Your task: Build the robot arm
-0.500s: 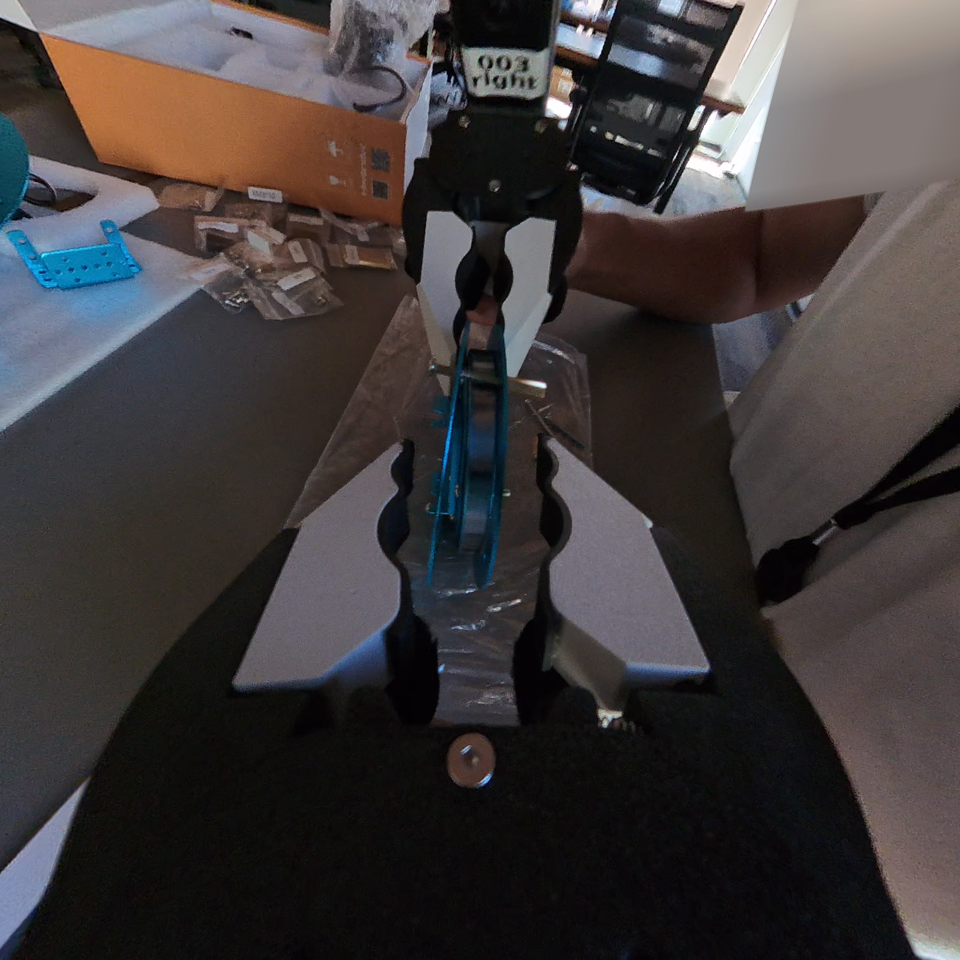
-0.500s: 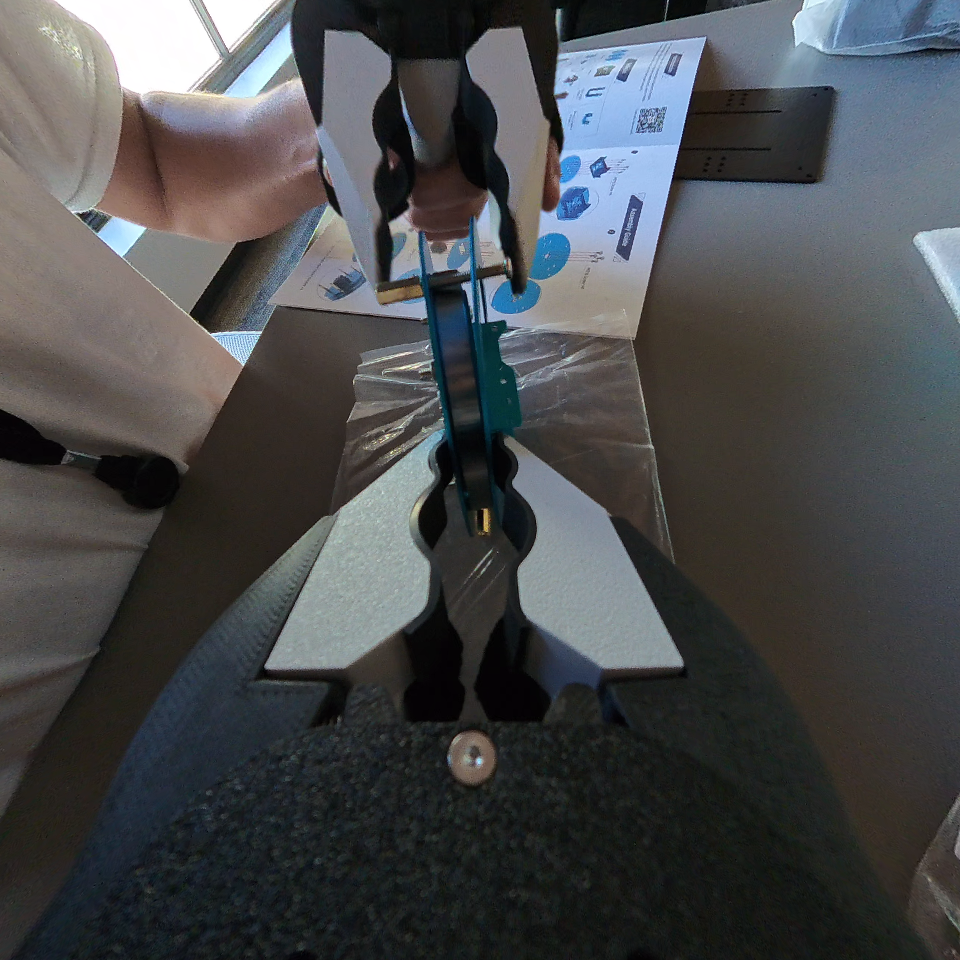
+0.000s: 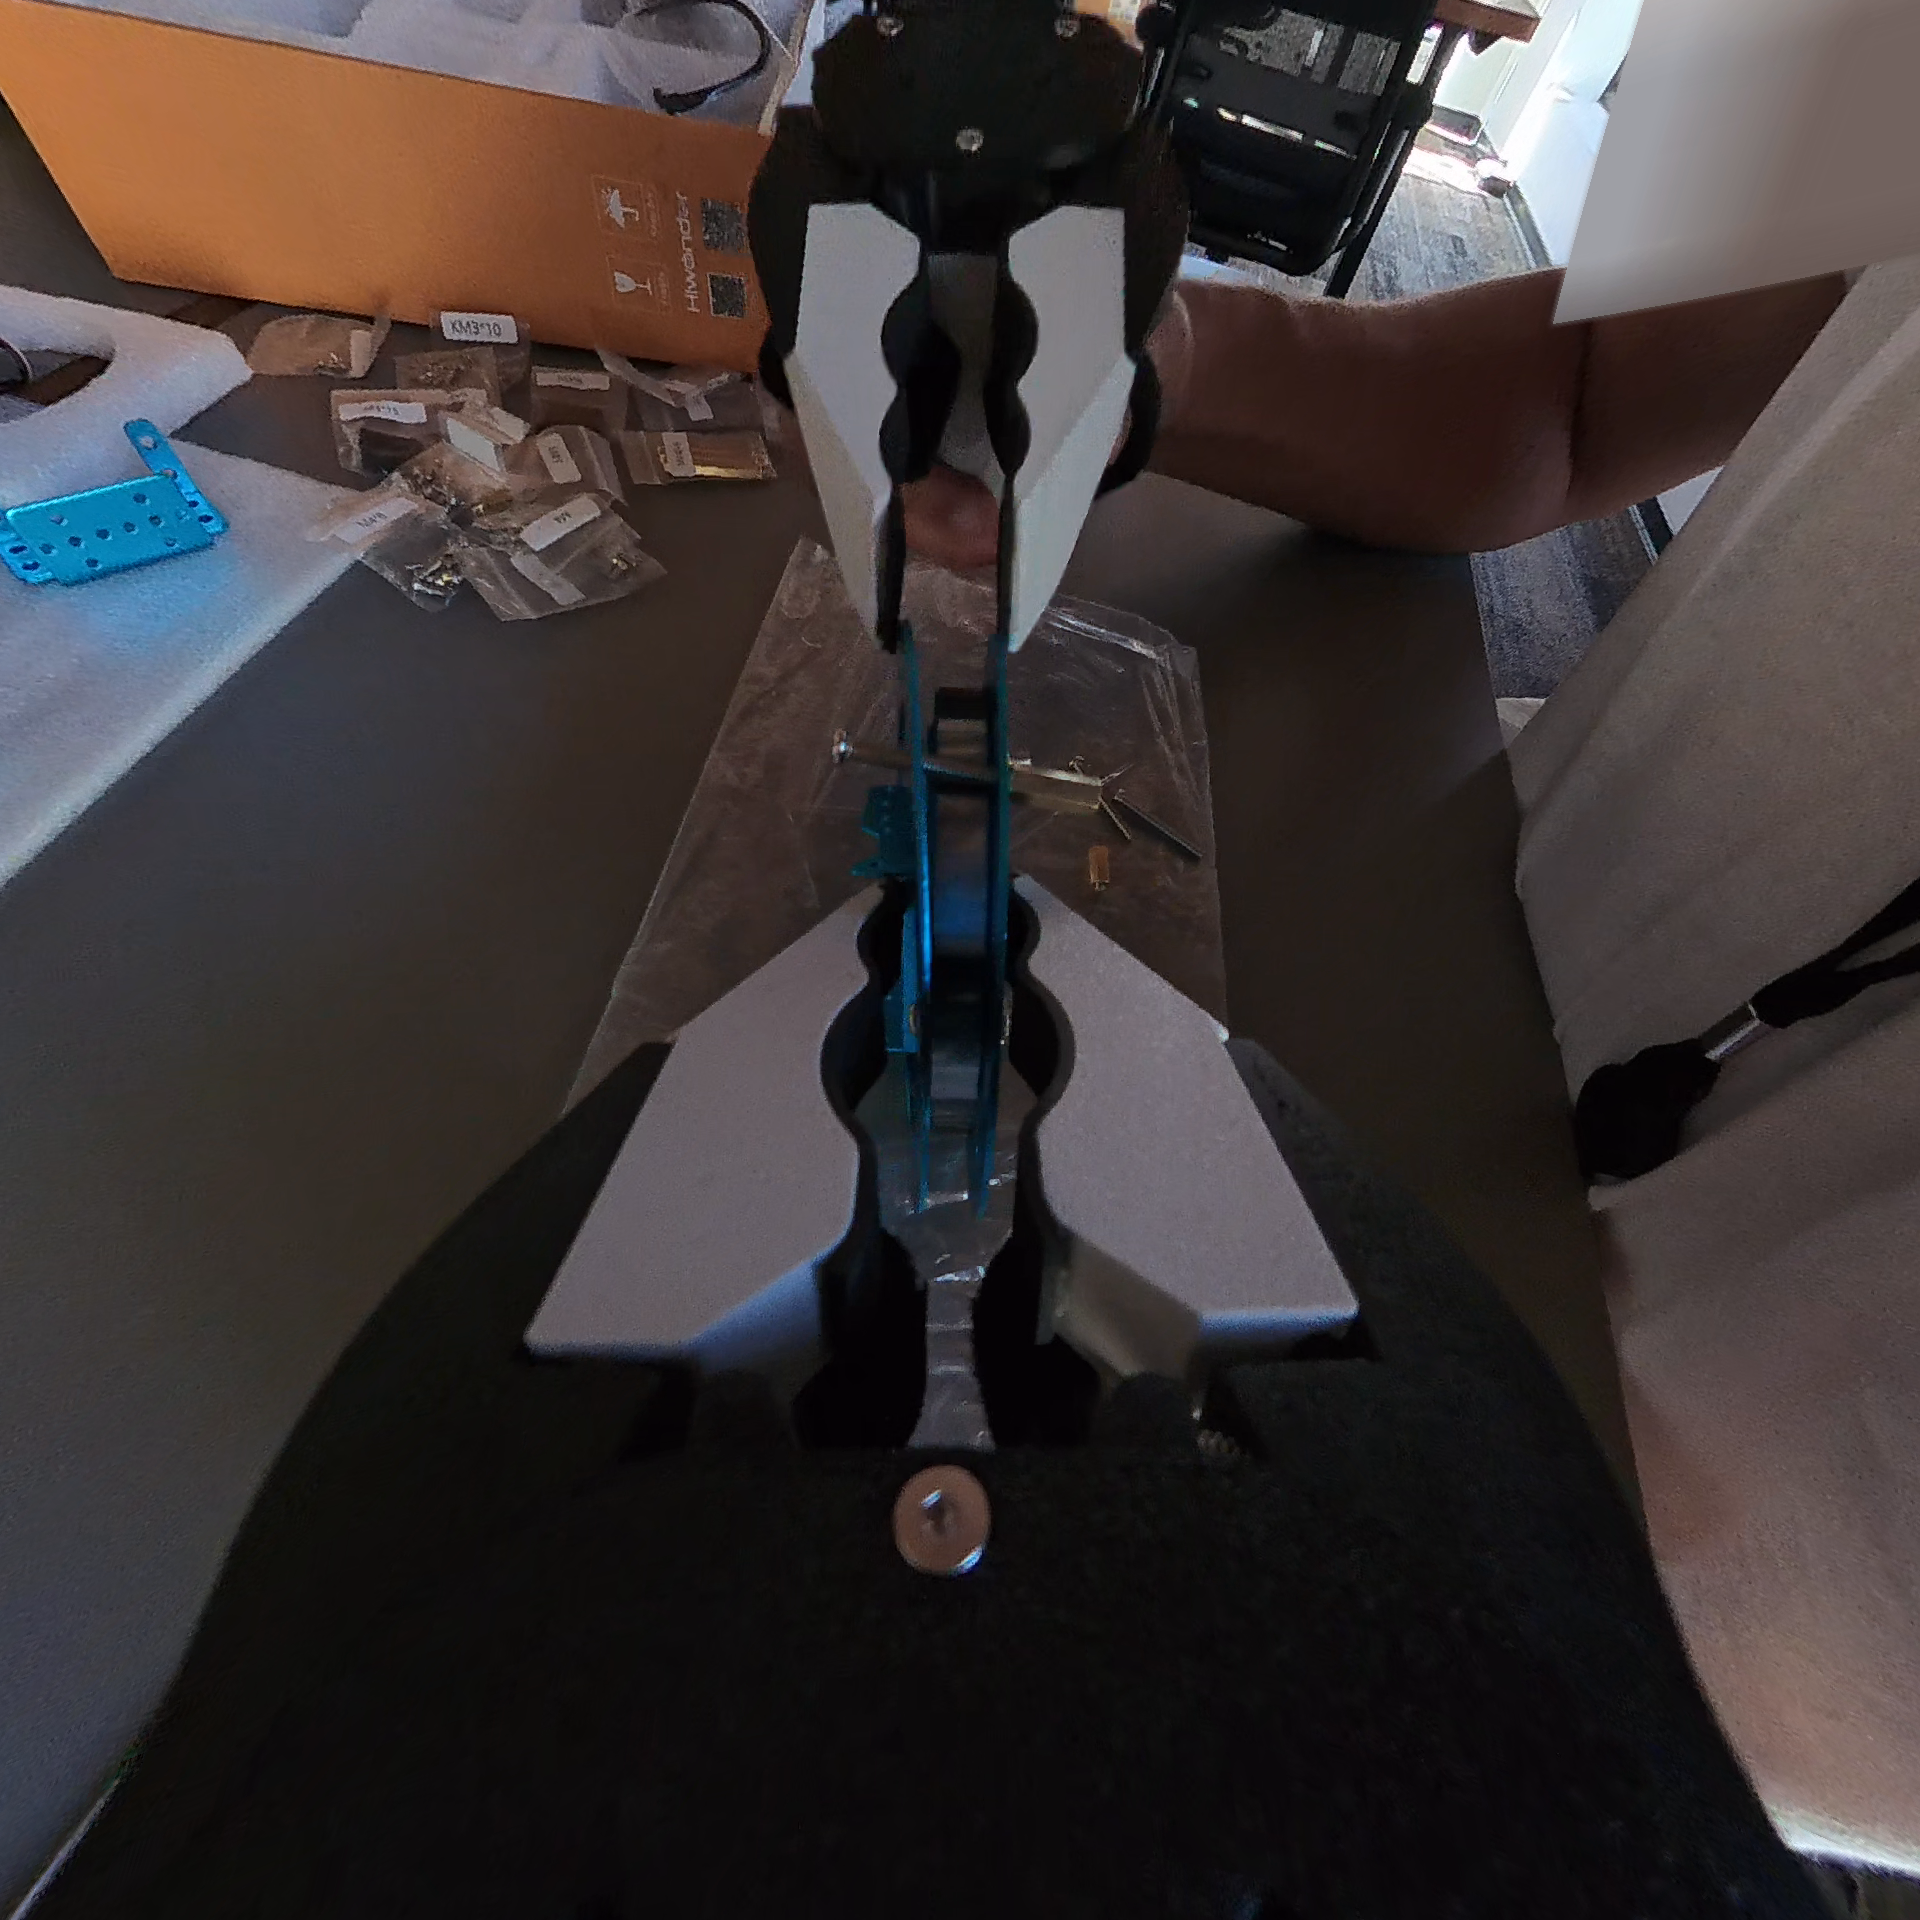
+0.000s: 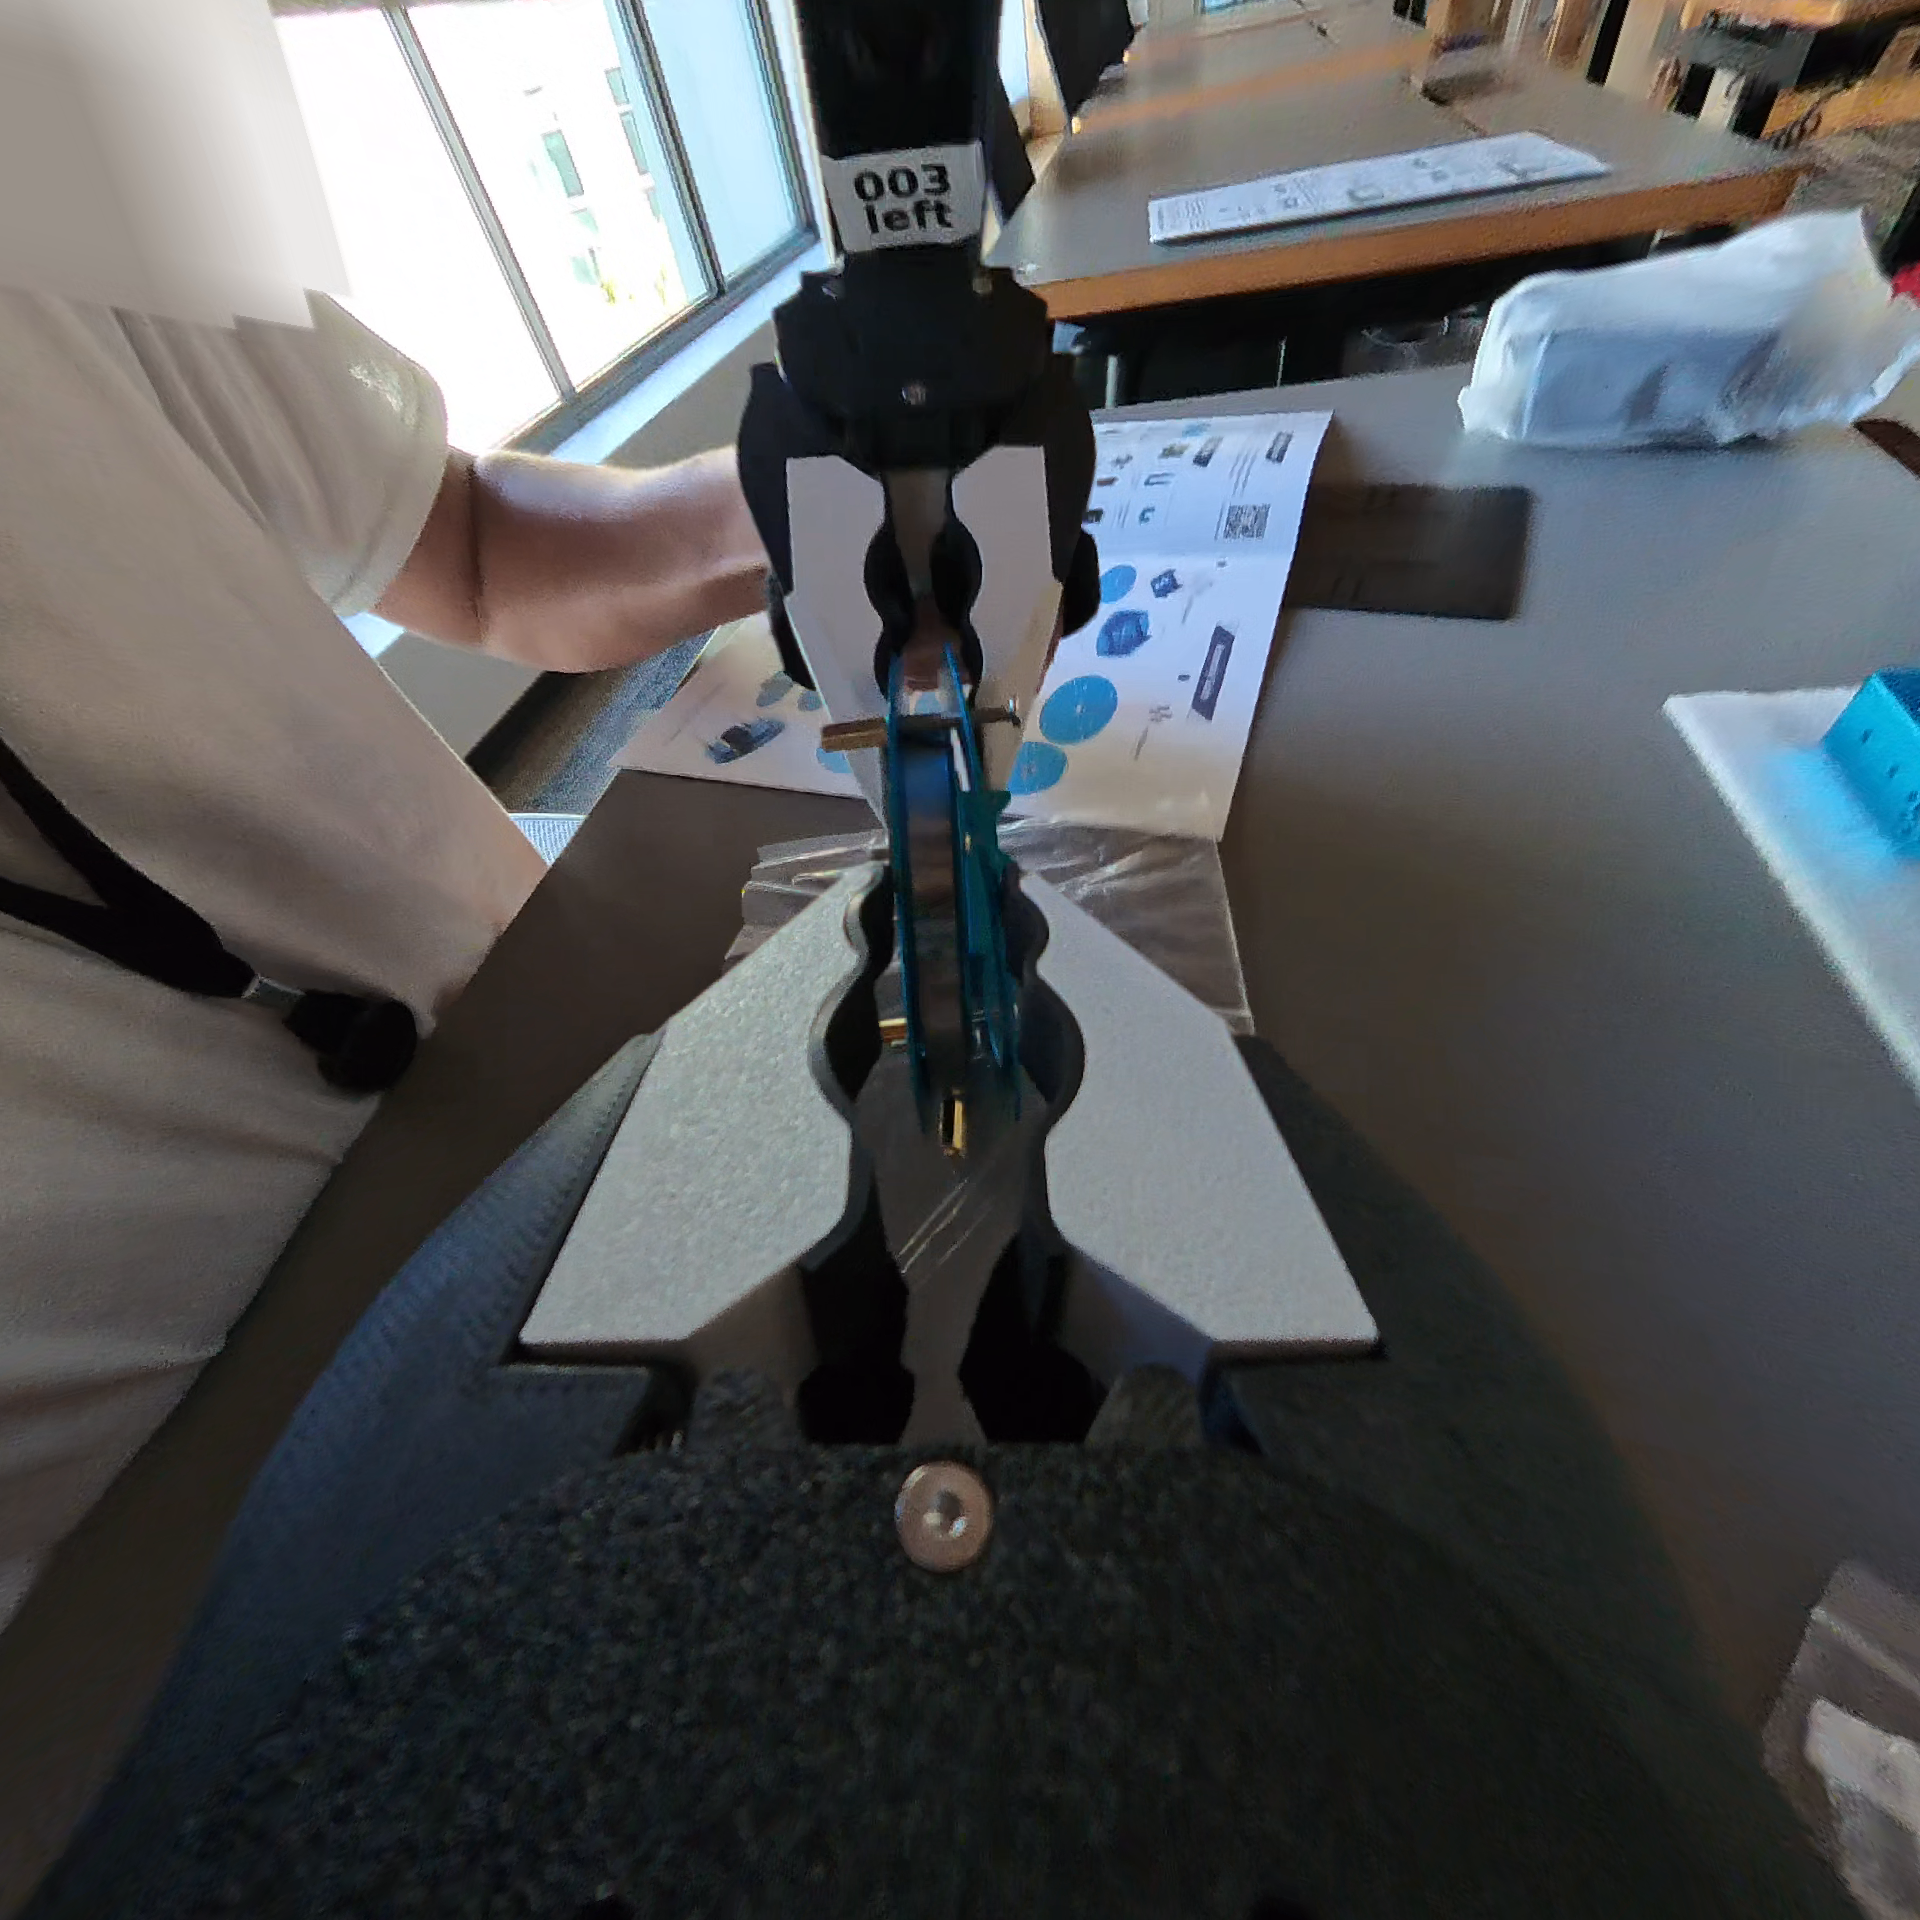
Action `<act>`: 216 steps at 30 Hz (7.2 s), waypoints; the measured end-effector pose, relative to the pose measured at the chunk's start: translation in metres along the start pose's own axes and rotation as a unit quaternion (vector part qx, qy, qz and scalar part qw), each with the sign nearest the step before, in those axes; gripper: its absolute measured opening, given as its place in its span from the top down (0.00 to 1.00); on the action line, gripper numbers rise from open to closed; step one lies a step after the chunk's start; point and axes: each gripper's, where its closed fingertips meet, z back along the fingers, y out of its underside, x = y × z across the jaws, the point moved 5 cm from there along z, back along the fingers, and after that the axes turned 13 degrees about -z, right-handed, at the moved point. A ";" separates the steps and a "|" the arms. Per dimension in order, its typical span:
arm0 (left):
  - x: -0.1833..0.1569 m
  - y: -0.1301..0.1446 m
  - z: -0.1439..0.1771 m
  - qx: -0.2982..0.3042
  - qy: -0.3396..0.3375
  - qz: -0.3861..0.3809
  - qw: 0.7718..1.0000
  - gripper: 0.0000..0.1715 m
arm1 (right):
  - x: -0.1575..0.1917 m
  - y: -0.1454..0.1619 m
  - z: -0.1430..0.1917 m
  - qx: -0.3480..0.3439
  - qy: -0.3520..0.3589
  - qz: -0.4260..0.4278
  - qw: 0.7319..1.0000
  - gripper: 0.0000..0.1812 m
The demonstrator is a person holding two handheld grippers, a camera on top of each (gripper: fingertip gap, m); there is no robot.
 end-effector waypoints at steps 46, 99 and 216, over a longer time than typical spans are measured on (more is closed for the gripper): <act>-0.008 0.022 0.014 -0.038 -0.020 0.024 0.999 0.90 | 0.015 -0.004 -0.018 0.006 0.011 0.037 0.999 1.00; -0.017 0.004 -0.022 0.006 0.023 -0.058 0.998 0.91 | 0.011 -0.003 -0.001 0.031 -0.225 -0.121 0.966 0.69; -0.053 -0.012 -0.045 0.049 -0.267 0.131 0.953 0.91 | 0.077 0.031 0.009 -0.203 0.351 -0.026 0.914 0.88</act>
